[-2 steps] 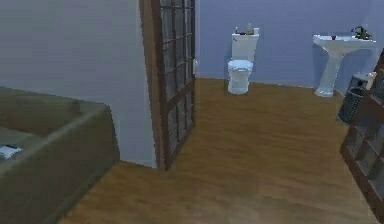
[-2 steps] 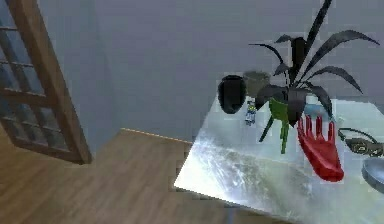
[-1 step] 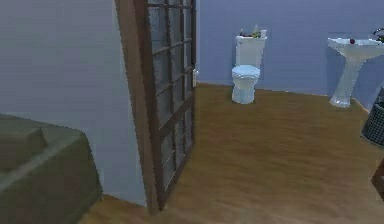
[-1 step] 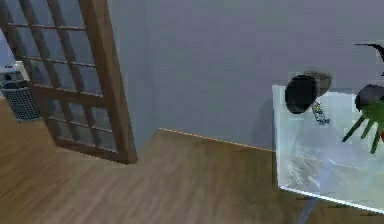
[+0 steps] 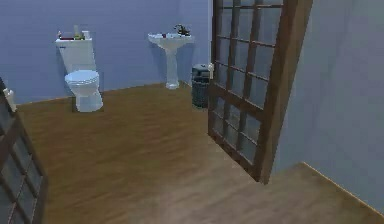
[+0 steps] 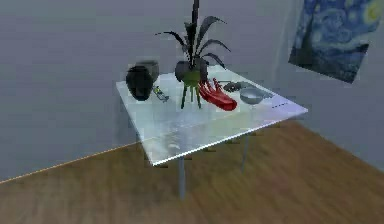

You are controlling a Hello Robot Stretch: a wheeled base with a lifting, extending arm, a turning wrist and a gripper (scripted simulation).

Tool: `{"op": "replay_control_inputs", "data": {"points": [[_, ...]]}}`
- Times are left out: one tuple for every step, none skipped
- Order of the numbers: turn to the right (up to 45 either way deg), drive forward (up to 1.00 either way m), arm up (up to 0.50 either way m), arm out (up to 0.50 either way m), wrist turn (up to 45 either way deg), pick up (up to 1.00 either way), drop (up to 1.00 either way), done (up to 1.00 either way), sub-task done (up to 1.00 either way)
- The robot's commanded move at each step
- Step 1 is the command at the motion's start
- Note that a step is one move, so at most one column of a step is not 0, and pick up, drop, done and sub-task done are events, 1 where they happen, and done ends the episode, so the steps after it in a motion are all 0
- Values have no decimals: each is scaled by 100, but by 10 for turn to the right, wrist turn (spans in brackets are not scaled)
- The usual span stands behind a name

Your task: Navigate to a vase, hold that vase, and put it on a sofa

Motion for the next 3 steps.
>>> {"op": "replay_control_inputs", "data": {"points": [[450,0,0,0,0,0,0,0,0],[60,0,0,0,0,0,0,0,0],[0,55,0,0,0,0,0,0,0]]}}
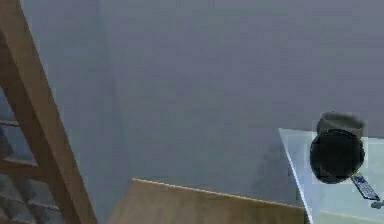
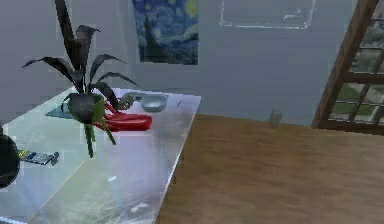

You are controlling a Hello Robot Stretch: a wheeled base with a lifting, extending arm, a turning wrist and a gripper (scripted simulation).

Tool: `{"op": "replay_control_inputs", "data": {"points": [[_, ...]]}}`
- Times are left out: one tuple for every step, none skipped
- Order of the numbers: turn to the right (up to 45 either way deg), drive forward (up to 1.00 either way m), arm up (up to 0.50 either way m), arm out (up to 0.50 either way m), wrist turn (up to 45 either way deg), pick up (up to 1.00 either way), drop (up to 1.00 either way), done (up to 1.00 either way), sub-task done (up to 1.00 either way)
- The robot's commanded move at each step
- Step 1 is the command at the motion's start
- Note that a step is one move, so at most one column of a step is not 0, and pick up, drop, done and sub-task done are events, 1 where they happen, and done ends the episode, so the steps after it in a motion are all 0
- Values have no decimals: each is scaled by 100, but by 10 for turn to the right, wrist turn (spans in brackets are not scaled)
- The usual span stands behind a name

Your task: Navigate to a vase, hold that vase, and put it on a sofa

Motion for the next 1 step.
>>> {"op": "replay_control_inputs", "data": {"points": [[-90,0,0,0,0,0,0,0,0]]}}
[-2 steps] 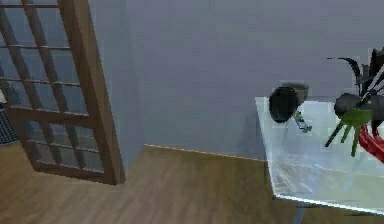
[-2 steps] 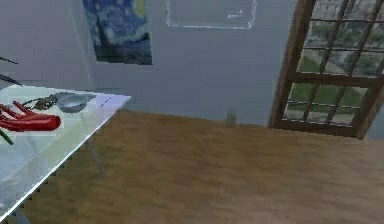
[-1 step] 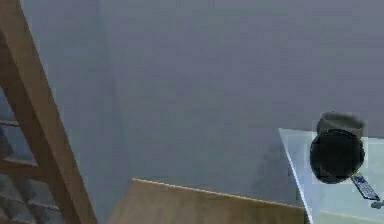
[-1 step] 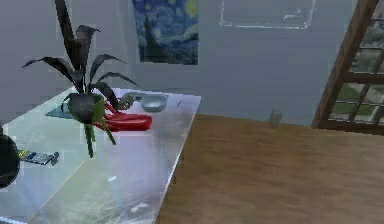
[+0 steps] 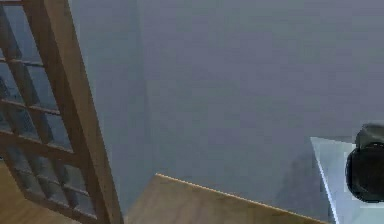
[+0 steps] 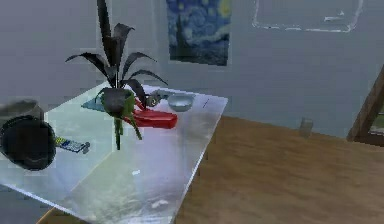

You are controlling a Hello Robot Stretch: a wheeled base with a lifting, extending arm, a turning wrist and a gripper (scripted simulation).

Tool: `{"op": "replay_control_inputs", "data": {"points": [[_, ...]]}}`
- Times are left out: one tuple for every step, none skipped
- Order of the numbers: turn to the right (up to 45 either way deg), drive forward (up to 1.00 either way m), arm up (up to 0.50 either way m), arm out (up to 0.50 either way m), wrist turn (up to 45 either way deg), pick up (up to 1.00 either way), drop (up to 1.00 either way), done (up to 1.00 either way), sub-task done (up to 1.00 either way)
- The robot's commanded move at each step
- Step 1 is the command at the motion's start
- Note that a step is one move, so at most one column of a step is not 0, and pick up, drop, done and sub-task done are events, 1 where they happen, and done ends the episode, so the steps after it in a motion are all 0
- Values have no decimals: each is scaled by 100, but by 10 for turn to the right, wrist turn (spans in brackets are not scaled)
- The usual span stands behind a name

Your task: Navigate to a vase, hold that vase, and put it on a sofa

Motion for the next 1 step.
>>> {"op": "replay_control_inputs", "data": {"points": [[0,50,0,0,0,0,0,0,0]]}}
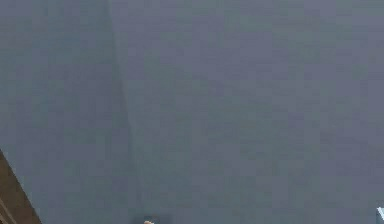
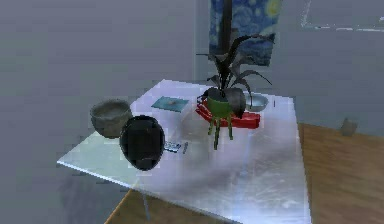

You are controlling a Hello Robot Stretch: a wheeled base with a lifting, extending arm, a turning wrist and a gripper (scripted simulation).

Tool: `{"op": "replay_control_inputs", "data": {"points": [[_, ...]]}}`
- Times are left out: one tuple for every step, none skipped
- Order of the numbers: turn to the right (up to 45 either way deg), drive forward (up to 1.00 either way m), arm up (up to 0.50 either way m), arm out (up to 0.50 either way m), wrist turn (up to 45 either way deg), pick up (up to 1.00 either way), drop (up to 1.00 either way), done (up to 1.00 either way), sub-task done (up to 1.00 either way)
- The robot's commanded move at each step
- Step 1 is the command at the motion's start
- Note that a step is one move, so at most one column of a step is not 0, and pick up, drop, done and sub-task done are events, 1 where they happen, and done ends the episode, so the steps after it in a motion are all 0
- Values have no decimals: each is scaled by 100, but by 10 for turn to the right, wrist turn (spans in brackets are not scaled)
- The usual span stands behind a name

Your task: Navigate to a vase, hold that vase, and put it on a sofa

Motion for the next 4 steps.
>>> {"op": "replay_control_inputs", "data": {"points": [[-90,0,0,0,0,0,0,0,0],[0,0,50,0,0,0,0,0,0],[0,0,38,0,0,0,0,0,0],[0,0,0,32,0,0,0,0,0]]}}
